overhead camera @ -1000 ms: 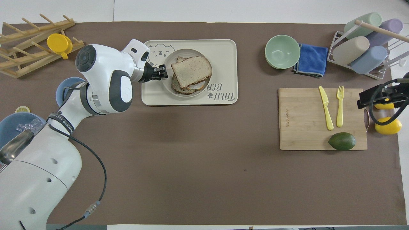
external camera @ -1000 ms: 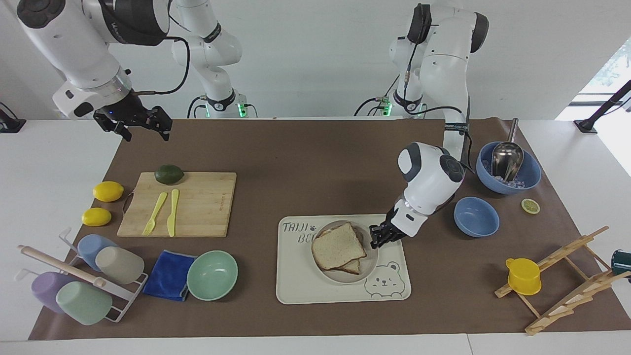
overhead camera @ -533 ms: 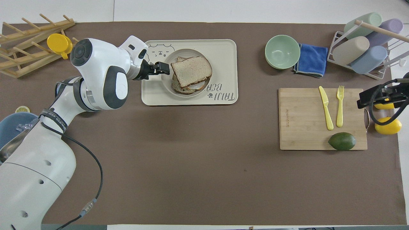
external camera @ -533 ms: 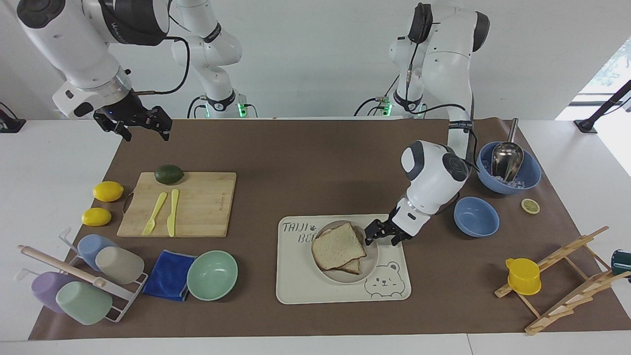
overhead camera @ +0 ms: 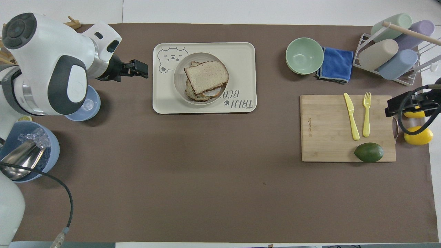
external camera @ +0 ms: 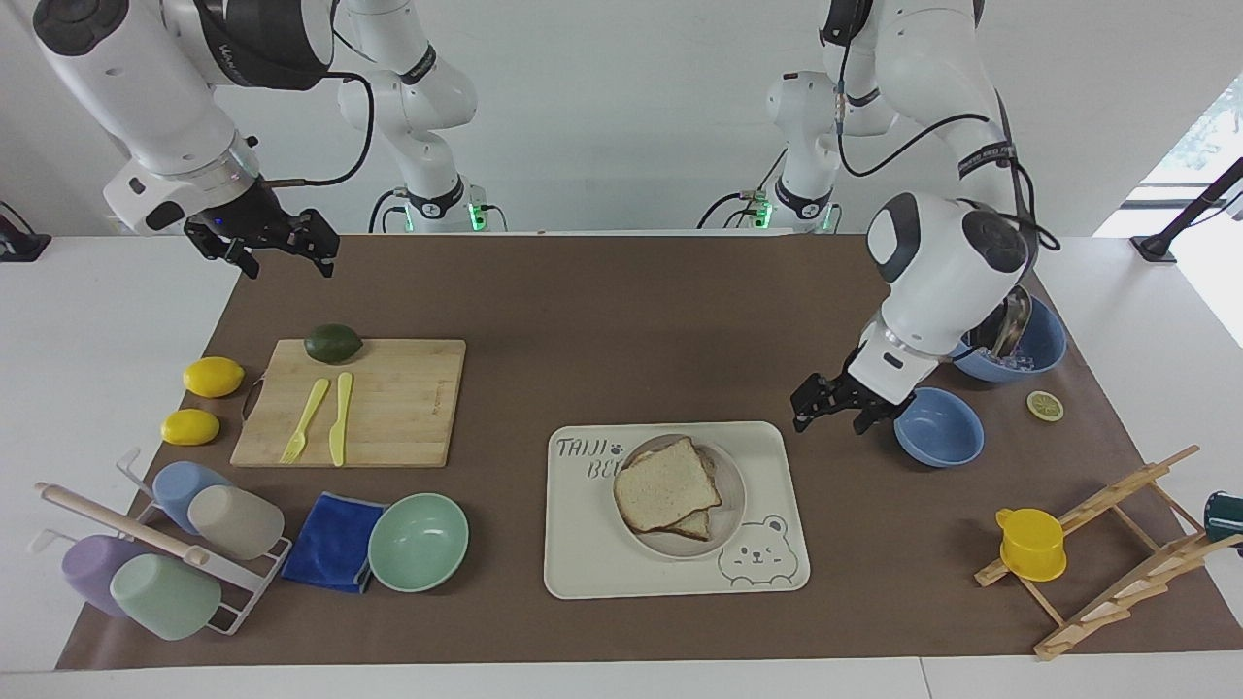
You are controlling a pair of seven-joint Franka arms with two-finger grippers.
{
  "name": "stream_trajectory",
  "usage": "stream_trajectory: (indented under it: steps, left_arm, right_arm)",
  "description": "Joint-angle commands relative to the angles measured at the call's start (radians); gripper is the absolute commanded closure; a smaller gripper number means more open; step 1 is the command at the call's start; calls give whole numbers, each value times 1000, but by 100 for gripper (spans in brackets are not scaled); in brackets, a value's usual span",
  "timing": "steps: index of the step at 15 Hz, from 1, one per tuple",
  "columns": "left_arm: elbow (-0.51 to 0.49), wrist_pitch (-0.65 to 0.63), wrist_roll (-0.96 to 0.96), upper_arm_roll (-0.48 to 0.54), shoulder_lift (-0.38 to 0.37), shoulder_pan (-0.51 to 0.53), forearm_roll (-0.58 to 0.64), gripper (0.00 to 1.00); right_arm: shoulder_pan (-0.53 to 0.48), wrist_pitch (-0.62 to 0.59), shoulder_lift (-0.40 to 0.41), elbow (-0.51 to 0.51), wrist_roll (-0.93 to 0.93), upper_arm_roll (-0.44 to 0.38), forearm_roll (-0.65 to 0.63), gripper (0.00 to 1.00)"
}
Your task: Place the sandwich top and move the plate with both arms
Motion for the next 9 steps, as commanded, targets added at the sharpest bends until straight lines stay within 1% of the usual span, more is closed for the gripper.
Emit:
stream_trajectory:
  steps: [1, 3, 6, 8, 9]
  left_arm:
    - [-20, -129, 3, 4, -102, 3, 90, 0]
    - [-20, -209, 3, 22, -168, 3, 128, 0]
    - [-23, -348, 1, 44, -268, 3, 138, 0]
    - [-28, -415, 3, 45, -320, 1, 178, 0]
    - [-31, -441, 3, 47, -339, 3, 179, 0]
  right_arm:
    - [-7, 2, -17, -14, 10, 5, 7, 0]
    - [-7, 2, -17, -14, 10, 5, 9, 0]
    - [-7, 2, -17, -14, 10, 5, 7, 0]
    - [-7, 2, -17, -14, 10, 5, 9, 0]
    - [-7, 2, -17, -14, 10, 5, 9, 0]
